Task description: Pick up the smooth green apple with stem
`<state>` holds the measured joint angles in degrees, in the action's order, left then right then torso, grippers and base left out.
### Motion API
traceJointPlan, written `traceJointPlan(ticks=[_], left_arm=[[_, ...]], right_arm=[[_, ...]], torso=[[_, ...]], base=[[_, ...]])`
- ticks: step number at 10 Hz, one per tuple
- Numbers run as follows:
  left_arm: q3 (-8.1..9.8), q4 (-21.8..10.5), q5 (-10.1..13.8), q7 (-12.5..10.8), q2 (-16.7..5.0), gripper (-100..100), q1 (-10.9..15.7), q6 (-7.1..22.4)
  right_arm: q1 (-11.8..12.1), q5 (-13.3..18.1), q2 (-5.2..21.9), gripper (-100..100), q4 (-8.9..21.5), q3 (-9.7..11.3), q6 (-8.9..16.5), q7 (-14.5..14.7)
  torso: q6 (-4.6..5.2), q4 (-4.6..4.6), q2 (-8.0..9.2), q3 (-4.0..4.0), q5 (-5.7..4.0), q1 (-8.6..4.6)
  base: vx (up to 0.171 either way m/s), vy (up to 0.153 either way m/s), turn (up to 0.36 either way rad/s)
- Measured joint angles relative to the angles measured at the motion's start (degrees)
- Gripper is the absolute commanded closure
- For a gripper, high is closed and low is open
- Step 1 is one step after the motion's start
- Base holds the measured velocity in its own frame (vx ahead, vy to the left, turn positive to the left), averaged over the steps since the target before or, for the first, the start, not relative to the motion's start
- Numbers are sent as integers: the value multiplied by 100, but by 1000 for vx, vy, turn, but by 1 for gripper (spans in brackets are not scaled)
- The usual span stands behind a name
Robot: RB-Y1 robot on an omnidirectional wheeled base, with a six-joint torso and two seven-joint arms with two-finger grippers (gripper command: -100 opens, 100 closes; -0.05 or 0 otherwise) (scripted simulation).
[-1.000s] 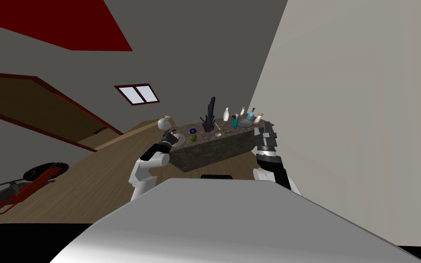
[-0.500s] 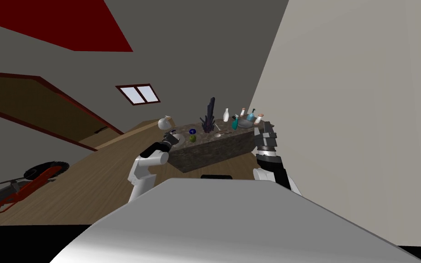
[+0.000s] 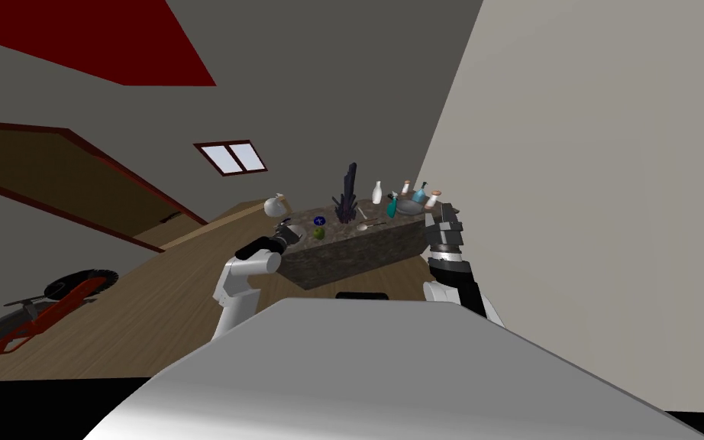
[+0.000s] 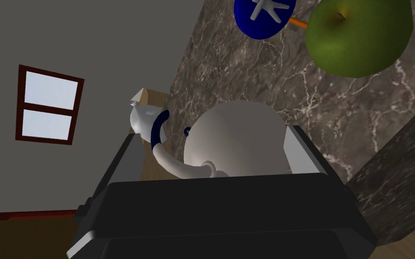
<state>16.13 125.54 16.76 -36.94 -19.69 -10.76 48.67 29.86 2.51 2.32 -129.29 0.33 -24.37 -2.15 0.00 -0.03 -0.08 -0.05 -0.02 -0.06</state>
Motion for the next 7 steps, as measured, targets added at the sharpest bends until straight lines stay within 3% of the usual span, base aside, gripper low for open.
traceJointPlan(ticks=[7], left_arm=[[66,-132,296,-376,-150,-100,243,1047]], right_arm=[[0,0,0,0,0,0,0,0]], torso=[[0,0,-4,-2,0,1]], base=[[29,-28,14]])
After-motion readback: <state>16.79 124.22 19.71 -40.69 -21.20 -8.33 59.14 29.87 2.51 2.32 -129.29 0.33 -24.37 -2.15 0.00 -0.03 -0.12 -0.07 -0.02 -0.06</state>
